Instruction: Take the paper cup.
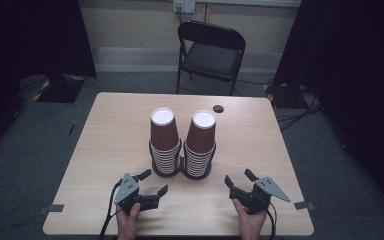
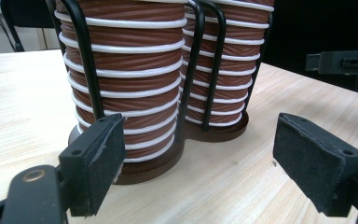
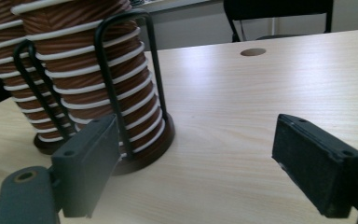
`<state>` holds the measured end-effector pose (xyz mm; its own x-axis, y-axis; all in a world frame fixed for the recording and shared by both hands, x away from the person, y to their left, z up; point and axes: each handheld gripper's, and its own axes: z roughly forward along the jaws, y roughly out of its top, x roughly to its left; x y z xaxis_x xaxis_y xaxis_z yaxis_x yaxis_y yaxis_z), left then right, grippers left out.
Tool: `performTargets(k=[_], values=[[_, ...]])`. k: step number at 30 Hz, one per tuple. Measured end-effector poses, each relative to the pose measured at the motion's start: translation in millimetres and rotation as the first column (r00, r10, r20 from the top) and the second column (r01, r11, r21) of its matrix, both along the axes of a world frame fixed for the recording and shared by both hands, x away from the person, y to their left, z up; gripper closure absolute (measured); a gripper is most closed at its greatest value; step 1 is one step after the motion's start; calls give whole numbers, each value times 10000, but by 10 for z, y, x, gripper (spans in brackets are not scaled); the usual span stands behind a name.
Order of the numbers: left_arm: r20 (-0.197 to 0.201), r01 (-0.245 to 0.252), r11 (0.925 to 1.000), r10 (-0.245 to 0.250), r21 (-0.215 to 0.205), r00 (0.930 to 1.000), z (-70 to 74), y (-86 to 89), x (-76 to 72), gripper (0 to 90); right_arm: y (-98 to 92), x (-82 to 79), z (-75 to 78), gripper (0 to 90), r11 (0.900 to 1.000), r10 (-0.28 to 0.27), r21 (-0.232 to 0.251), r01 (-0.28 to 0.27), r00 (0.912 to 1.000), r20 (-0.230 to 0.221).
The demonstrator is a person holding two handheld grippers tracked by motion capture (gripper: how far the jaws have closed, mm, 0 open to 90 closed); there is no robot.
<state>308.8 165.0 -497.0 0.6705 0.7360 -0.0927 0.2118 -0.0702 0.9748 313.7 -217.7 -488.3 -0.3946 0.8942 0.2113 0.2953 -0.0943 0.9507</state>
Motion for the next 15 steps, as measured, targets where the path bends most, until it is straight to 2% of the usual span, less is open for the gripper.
performTargets(k=[2, 5, 6, 9, 11, 15], values=[[-46, 14, 10000, -14, -26, 10000, -1, 3, 2, 167, 11, -6, 51, 169, 9998, 198, 45, -198, 9997, 119], [-25, 78, 9998, -78, -169, 10000, -3, 1, -8, 165, 28, -7, 150, 175, 9966, 664, 454, -684, 9968, 451], [28, 134, 9999, -134, -91, 9999, -2, 13, -12, 164, 39, -8, 187, 181, 9952, 794, 521, -825, 9951, 587], [303, 427, 9984, -415, -380, 9987, -12, 35, -32, 158, 88, 11, 301, 188, 9897, 1277, 554, -1323, 9886, 799], [357, 484, 9979, -469, -428, 9983, -13, 40, -37, 158, 117, 24, 369, 205, 9856, 1494, 650, -1562, 9838, 992], [349, 504, 9981, -492, -342, 9982, -12, 35, -38, 157, 181, 46, 484, 210, 9812, 1802, 439, -1877, 9740, 1374]])
